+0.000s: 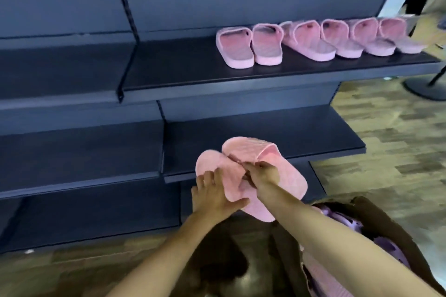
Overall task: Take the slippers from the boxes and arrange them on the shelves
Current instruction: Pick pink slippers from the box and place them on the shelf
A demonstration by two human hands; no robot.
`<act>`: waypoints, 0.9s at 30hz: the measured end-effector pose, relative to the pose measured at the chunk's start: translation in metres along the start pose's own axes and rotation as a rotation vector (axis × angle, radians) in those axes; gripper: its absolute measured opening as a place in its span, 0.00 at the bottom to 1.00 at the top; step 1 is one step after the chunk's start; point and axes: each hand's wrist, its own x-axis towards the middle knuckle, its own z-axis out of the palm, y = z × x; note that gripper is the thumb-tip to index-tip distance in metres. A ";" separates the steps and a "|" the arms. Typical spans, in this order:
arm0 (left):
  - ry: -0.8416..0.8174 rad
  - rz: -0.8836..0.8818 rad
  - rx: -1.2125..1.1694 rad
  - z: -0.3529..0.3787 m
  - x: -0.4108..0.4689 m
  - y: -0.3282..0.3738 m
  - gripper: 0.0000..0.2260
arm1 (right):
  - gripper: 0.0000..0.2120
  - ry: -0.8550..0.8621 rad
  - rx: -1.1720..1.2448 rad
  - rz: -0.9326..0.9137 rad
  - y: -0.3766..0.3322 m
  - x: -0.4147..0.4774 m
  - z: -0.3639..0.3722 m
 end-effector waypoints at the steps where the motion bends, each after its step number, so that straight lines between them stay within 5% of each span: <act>1: 0.019 0.009 -0.006 -0.001 -0.004 0.004 0.48 | 0.08 0.001 0.020 0.000 -0.006 -0.005 -0.002; 4: 0.072 -0.028 -0.091 -0.007 -0.013 0.015 0.47 | 0.09 -0.005 -0.024 -0.025 -0.024 -0.022 -0.013; 9: 0.301 0.059 -0.345 -0.042 -0.031 0.018 0.30 | 0.09 -0.100 -0.029 -0.151 -0.039 -0.041 -0.036; 13: 0.490 0.223 -0.269 -0.080 -0.043 0.011 0.26 | 0.06 -0.090 -0.103 -0.444 -0.054 -0.063 -0.044; 17: 0.363 0.164 -0.176 -0.129 -0.052 -0.008 0.27 | 0.12 -0.092 -0.305 -0.718 -0.078 -0.087 -0.028; 21: 0.473 0.176 -0.146 -0.172 -0.053 -0.039 0.18 | 0.17 -0.085 -0.333 -0.978 -0.107 -0.098 -0.003; 25: 0.680 0.225 -0.187 -0.210 -0.028 -0.069 0.16 | 0.06 -0.092 -0.452 -1.087 -0.128 -0.089 0.038; 27: 0.730 0.277 -0.166 -0.228 -0.006 -0.084 0.15 | 0.15 -0.109 -0.557 -1.072 -0.142 -0.084 0.061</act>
